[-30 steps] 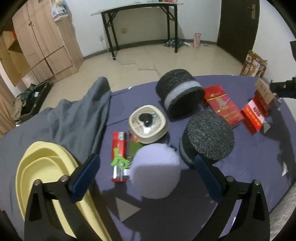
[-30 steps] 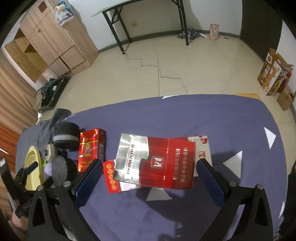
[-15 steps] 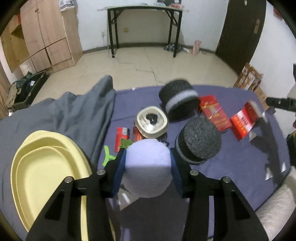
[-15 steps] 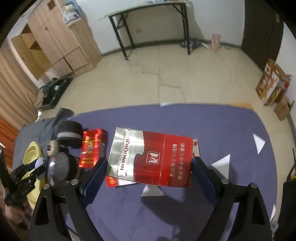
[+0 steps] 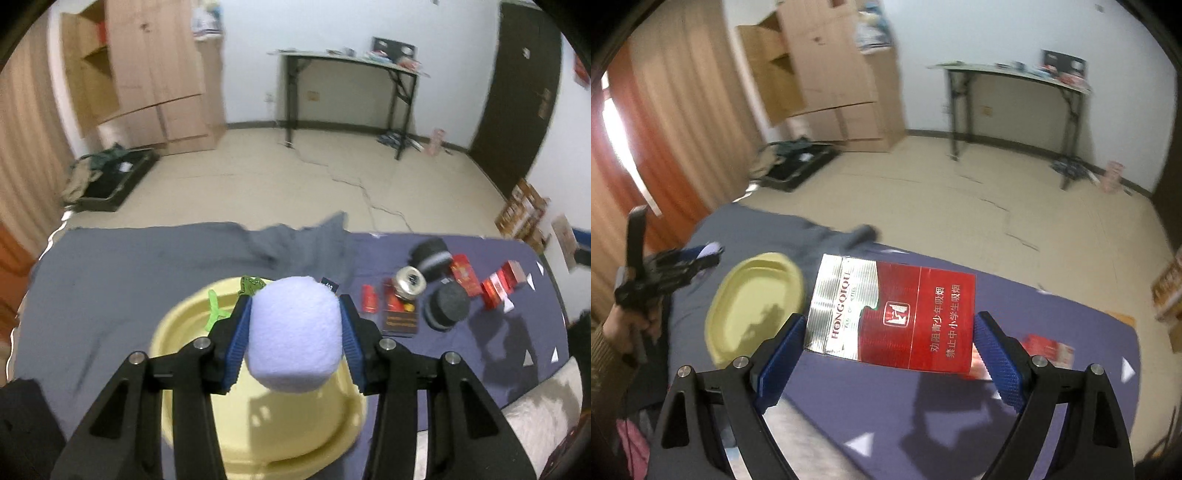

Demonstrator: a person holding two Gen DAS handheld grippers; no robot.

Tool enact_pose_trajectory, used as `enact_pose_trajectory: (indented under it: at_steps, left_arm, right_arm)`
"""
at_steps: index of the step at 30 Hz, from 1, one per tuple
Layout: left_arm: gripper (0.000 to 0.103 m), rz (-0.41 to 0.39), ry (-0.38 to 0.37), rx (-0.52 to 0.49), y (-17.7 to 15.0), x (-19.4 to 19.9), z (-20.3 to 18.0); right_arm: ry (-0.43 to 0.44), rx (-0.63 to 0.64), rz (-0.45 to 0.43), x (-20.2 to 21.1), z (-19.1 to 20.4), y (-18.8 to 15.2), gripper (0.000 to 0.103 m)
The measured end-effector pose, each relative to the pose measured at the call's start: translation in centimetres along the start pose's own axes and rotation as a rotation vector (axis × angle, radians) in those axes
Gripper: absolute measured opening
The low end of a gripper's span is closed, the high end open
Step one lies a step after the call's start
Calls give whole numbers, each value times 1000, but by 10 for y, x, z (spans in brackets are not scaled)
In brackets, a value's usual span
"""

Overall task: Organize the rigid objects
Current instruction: 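Carry the lavender ball and red-silver pack into the yellow tray with both tools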

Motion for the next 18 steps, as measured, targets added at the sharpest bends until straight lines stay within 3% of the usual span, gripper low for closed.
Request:
enact_pose_trajectory:
  at_steps: [3,6,9,13,18]
  left_arm:
    - [48,-28,9,38,5,18,31]
    - [48,-1,36,38,0,14,55]
    - [48,48,70,24,-17,-11,76]
    - [48,126,27,77,-43,-61,91]
    - [48,210,-11,80,-79,-127,93]
  right_arm:
    - [38,66,-5,-3,44,3,90]
    - [117,81,4,-22,86,-3,90]
    - [154,120,21,-62,126,-24,90]
    - [203,180,90,-125,175,-47,90]
    - [162,298,206,-205,218,-91,90]
Point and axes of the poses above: each gripper's, at about its wrist camera, not at the fingertips, and x roughly against the way its jaws point, z to its left, y to its top, the point moved 10 cm from there along -x, roughly the way its jaws point, and after that the axes turned 7 degrees about -y, right-handed, at the moved point
